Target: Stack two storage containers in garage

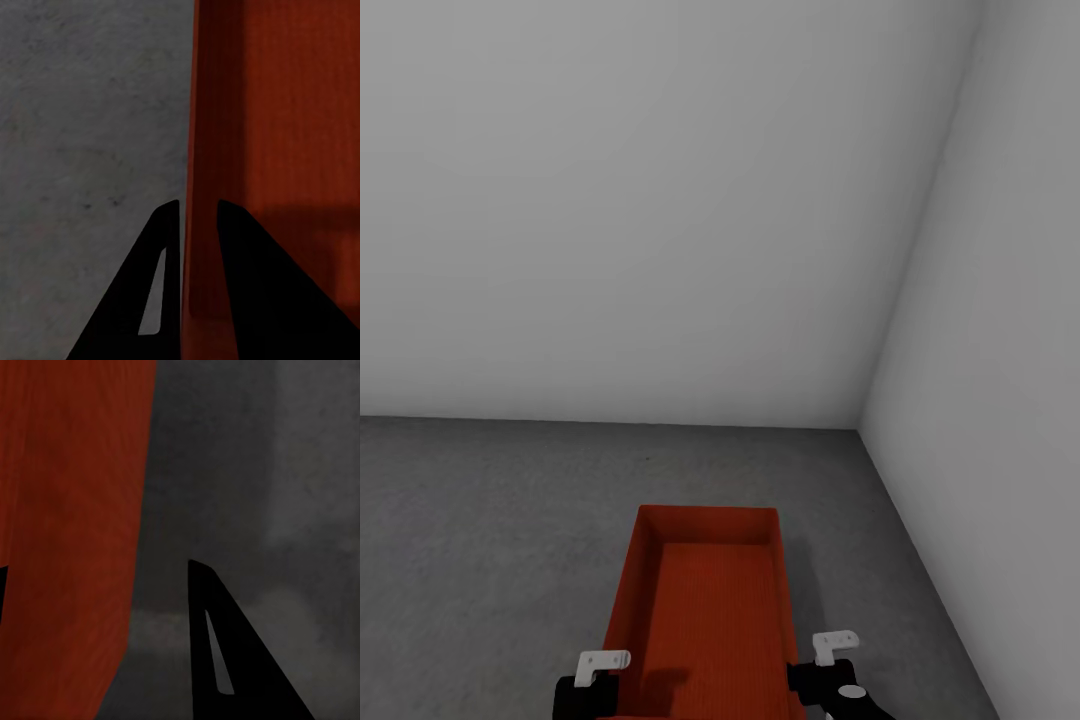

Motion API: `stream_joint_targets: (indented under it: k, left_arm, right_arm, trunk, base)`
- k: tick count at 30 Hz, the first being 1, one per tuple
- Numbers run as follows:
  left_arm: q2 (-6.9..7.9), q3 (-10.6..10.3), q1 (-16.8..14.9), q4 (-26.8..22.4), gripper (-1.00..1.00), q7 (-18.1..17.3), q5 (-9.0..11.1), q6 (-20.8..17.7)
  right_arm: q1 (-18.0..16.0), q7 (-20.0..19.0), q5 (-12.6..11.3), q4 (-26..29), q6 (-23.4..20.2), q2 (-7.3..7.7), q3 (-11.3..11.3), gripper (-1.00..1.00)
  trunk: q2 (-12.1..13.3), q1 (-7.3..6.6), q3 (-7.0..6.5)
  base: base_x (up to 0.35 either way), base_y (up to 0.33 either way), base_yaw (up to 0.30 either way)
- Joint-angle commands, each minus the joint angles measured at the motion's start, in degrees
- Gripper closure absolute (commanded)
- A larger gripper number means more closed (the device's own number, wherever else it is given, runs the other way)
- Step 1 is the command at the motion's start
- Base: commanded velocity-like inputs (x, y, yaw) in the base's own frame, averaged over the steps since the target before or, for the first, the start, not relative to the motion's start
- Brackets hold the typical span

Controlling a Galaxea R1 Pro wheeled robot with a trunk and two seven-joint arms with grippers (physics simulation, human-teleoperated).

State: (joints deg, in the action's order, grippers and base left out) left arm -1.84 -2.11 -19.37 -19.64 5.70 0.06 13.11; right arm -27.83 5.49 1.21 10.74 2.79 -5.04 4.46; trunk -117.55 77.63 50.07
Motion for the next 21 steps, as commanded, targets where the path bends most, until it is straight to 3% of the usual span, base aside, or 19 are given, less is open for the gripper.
stream_joint_targets:
  k: [1, 21]
  left_arm:
    - [0.04, 0.4, -0.1, -0.1, 1.0, 0.8, -0.2, 0.2]
    - [0.07, 0.4, -0.1, -0.1, 1.0, 0.8, -0.2, 0.2]
  right_arm:
    - [0.0, 0.6, 0.2, -0.1, 0.1, 0.03, 0.3, 1.0]
    - [0.0, 0.6, 0.2, -0.1, 0.1, 0.03, 0.3, 1.0]
  trunk:
    - [0.0, -0.01, 0.04]
    - [-6.4, 3.5, 2.92]
  base:
    - [0.0, 0.0, 0.0]
    - [0.0, 0.0, 0.0]
